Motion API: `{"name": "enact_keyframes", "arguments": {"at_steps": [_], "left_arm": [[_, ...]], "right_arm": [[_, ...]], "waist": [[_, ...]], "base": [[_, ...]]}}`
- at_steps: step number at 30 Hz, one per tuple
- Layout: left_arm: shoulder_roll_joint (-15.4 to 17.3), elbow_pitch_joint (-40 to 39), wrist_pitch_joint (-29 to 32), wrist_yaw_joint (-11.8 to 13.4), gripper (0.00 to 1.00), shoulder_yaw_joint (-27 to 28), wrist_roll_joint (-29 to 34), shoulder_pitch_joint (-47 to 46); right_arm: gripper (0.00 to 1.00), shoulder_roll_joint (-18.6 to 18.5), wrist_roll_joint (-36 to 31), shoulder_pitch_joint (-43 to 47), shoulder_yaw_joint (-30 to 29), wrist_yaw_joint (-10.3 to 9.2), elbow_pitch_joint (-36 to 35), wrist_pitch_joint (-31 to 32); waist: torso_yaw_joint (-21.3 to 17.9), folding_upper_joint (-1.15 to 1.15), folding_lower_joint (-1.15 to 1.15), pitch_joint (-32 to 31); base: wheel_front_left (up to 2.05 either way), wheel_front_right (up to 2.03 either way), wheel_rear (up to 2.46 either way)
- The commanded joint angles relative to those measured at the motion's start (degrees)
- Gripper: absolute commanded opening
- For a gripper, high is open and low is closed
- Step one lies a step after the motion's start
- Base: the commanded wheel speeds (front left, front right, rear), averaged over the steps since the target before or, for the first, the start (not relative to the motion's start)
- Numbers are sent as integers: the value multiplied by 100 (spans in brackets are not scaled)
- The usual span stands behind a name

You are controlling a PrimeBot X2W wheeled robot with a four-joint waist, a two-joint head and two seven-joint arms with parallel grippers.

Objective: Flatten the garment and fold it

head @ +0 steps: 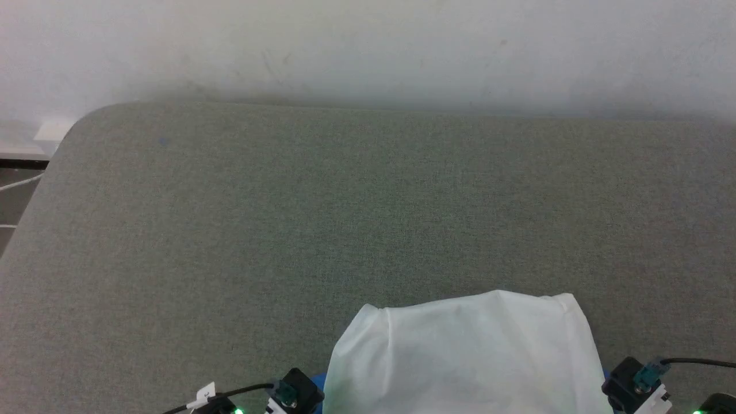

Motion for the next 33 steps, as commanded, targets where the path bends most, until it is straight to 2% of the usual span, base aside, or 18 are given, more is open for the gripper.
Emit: {"name": "enact_keyframes", "arguments": {"at_steps": [1,8,9,10,16,22,27,31,32,33], "left_arm": [[-92,163,-34,-73,0,-34,47,-105],[-297,619,-138,-253,0,-104,88,-203],[-320,658,-178,-275,23,-105,89,-204],[-341,693,-230,-274,100,-93,90,-201],[-312,687,-611,-187,100,99,23,-135],[-131,171,-1281,71,100,712,-386,63],[3,-115,-2088,537,100,1358,-510,196],[-115,-17,-2966,997,100,1902,-485,361],[-115,-17,-2966,997,100,1902,-485,361],[-172,34,-3104,1101,100,2050,-461,417]], "right_arm": [[0,98,-65,-51,83,-12,70,21],[0,267,-67,-276,384,-12,354,-72],[0,295,-58,-300,407,-12,391,-132],[100,329,-55,-325,407,-12,428,-221],[100,453,86,-480,234,-12,412,-736],[100,593,330,-449,-423,-12,186,-1087],[100,990,40,-287,-1190,-12,162,-1420],[100,1588,-431,-25,-1923,-12,339,-1666],[100,1588,-431,-25,-1923,-12,339,-1666],[100,1753,-569,55,-2093,-12,384,-1709]], "waist": [[-3,-1,0,86],[16,-1,0,107],[23,-1,0,73],[30,-1,0,28],[47,-1,0,-310],[61,-1,0,-580],[79,-1,0,-698],[102,-1,0,-712],[102,-1,0,-712],[109,-1,0,-707]], "base": [[0,0,0],[0,0,0],[0,0,0],[0,0,0],[0,0,0],[0,0,0],[0,0,0],[0,0,0],[0,0,0],[0,0,0]]}}
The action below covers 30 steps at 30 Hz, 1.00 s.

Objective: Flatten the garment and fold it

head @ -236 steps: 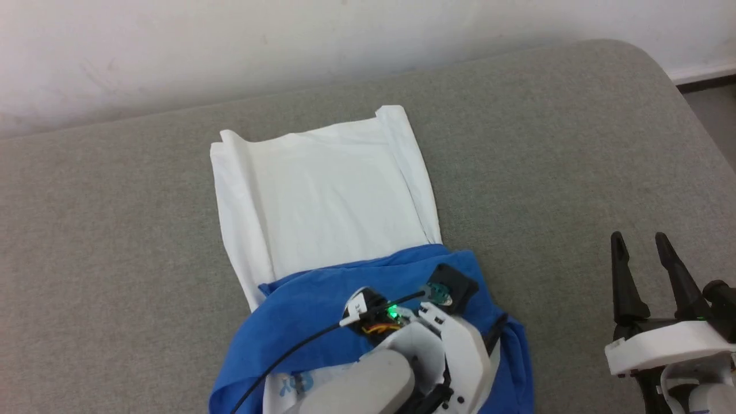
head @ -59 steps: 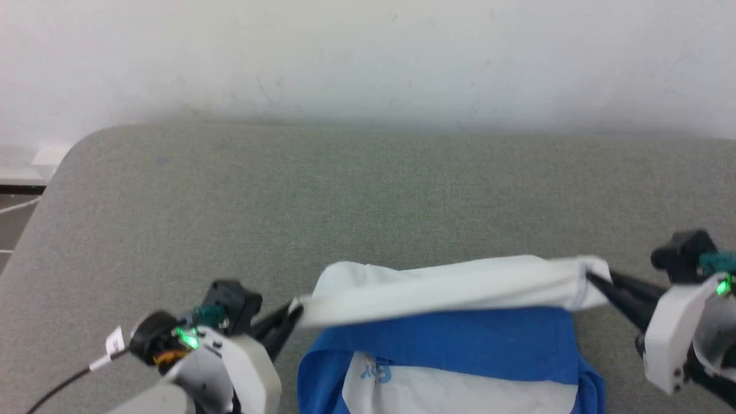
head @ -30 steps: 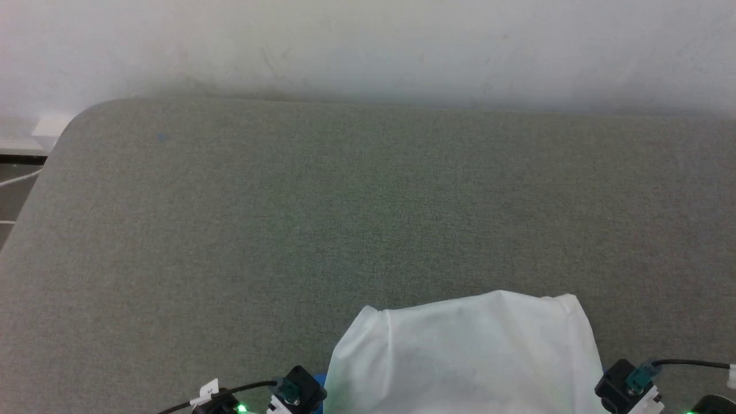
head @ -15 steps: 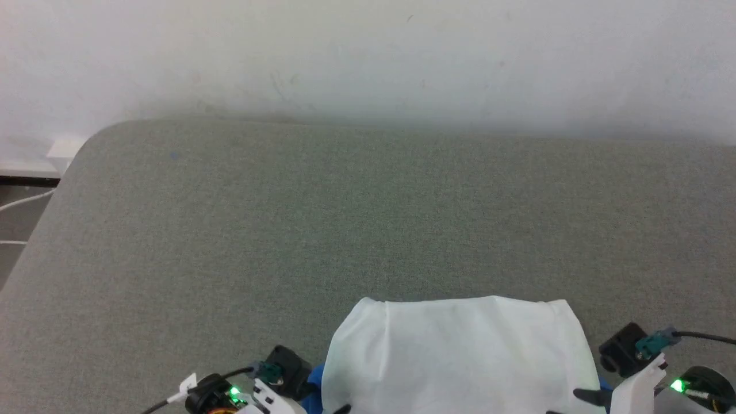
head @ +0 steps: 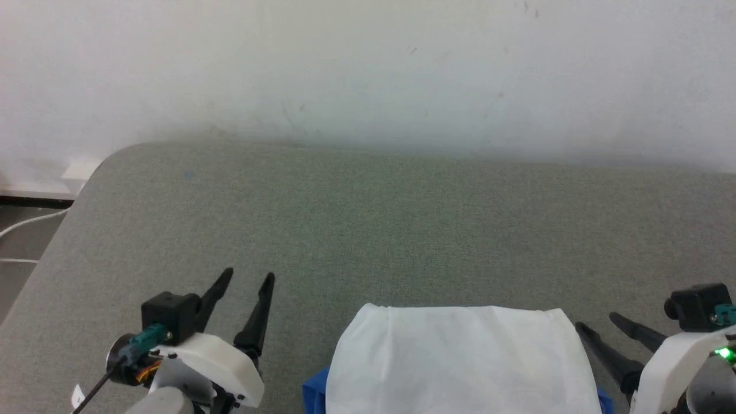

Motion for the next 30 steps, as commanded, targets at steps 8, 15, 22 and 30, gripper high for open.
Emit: {"name": "enact_keyframes", "arguments": {"at_steps": [8,15,22,30], "left_arm": [[-951,-147,-197,312,100,2133,1189,1087],[-1917,-527,-198,-165,100,3642,2588,2023],[-2603,-367,-199,-884,100,4114,3237,2179],[-3063,-166,-199,-1411,100,4409,3680,2032]], "right_arm": [[100,1314,-976,645,-1134,-12,279,67],[100,2128,-1619,770,-1622,-12,571,296],[100,2482,-1927,713,-1779,-12,1152,505],[100,2593,-1838,574,-1457,-12,1736,523]], "waist": [[-1,-1,0,102],[-34,-1,0,246],[54,-1,0,387],[116,-1,0,646]], "base": [[0,0,0],[0,0,0],[0,0,0],[0,0,0]]}}
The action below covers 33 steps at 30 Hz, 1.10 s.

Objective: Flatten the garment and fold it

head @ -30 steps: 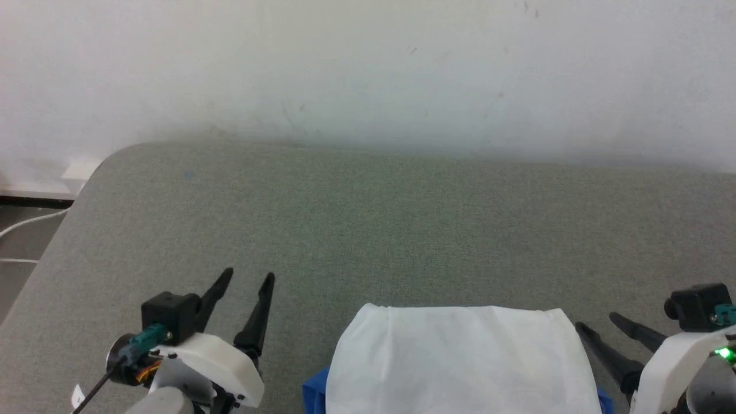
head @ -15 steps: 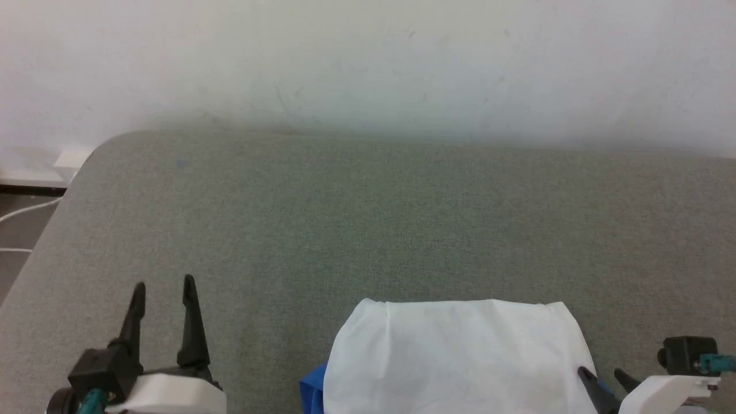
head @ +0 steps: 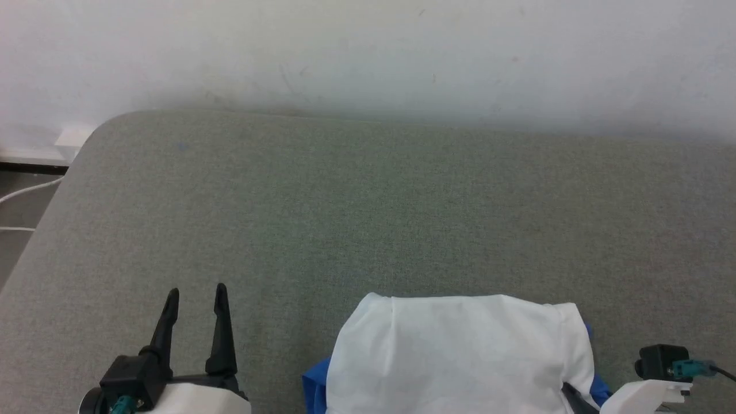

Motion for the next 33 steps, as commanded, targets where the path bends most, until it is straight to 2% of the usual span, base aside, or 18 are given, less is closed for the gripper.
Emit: {"name": "enact_keyframes", "arguments": {"at_steps": [1,2,3,4,7,10,16,21,25,29,33], "left_arm": [[-71,32,-27,-82,100,81,79,-109],[-106,47,-27,-125,100,114,112,-123],[-135,64,-27,-165,100,144,145,-135],[-162,83,-27,-204,100,171,176,-152],[-230,138,-27,-301,100,257,257,-202],[-280,191,-27,-375,100,337,318,-246],[-345,285,-27,-527,100,432,398,-242],[-383,374,-27,-608,100,445,422,-190],[-401,418,-27,-645,100,449,431,-147],[-412,452,-27,-670,100,479,422,-97],[-418,487,-27,-691,100,504,418,-34]], "right_arm": [[100,124,56,4,209,-10,328,63],[100,130,73,-23,275,-10,394,61],[43,137,100,-52,351,-10,448,55],[0,144,151,-82,432,-10,484,35],[0,159,312,-170,544,-10,536,-103],[0,108,336,-292,412,-10,512,-363],[0,-257,439,-494,-312,-10,365,-671],[0,-647,556,-644,-998,-10,422,-603],[0,-921,389,-636,-1345,-10,511,-509],[0,-1019,342,-528,-1274,-10,340,-417],[0,-1000,366,-326,-962,-10,-134,-239]], "waist": [[14,0,1,110],[13,0,1,142],[8,0,1,172],[7,0,1,196],[-13,0,1,225],[-46,0,1,194],[-97,0,1,44],[-115,0,1,-71],[-114,0,1,-148],[-126,0,1,-242],[-150,0,1,-359]], "base": [[0,0,0],[0,0,0],[0,0,0],[0,0,0],[0,0,0],[0,0,0],[0,0,0],[0,0,0],[0,0,0],[0,0,0],[0,0,0]]}}
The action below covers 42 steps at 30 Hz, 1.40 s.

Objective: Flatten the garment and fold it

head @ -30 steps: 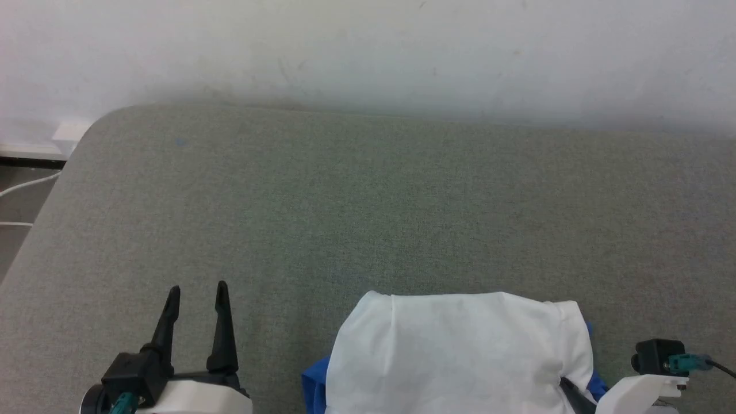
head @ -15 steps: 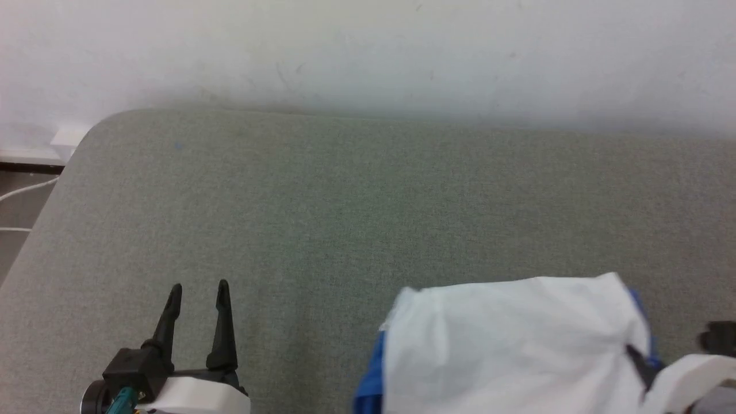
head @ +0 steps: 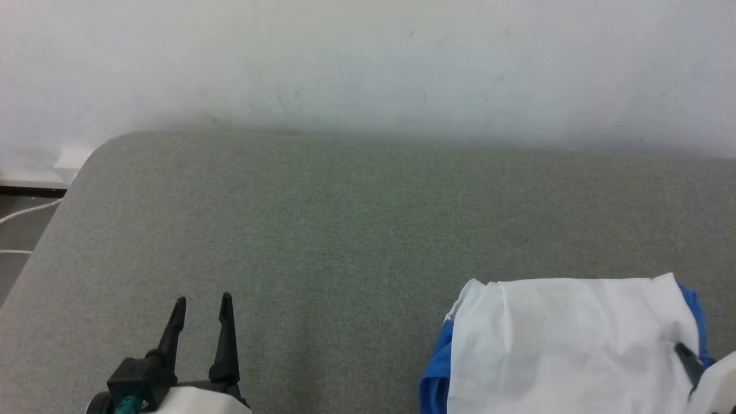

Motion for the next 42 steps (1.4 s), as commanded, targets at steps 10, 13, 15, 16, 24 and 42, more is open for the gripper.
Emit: {"name": "enact_keyframes", "arguments": {"at_steps": [10,13,15,16,24,42], "left_arm": [[-32,80,-27,-76,100,-20,-4,177],[-32,60,-27,-66,100,-28,-36,187],[-32,57,-27,-69,100,-33,-41,185],[-32,56,-27,-71,100,-38,-46,179],[-33,64,-27,-69,100,-34,-104,142],[-33,144,-27,-23,100,-214,-224,-134]], "right_arm": [[0,294,214,595,1075,-12,-1711,847],[0,455,269,567,1400,-12,-1995,1016],[0,517,296,536,1497,-12,-2049,1062],[0,572,312,493,1578,-12,-2078,1093],[0,694,152,24,2314,-12,-1736,1073],[100,45,-413,-1343,4018,-12,140,576]], "waist": [[28,0,0,-242],[80,0,0,-230],[105,0,0,-219],[132,0,0,-209],[384,0,0,-144],[740,0,0,385]], "base": [[0,0,0],[0,0,0],[0,0,0],[0,0,0],[0,0,0],[0,0,0]]}}
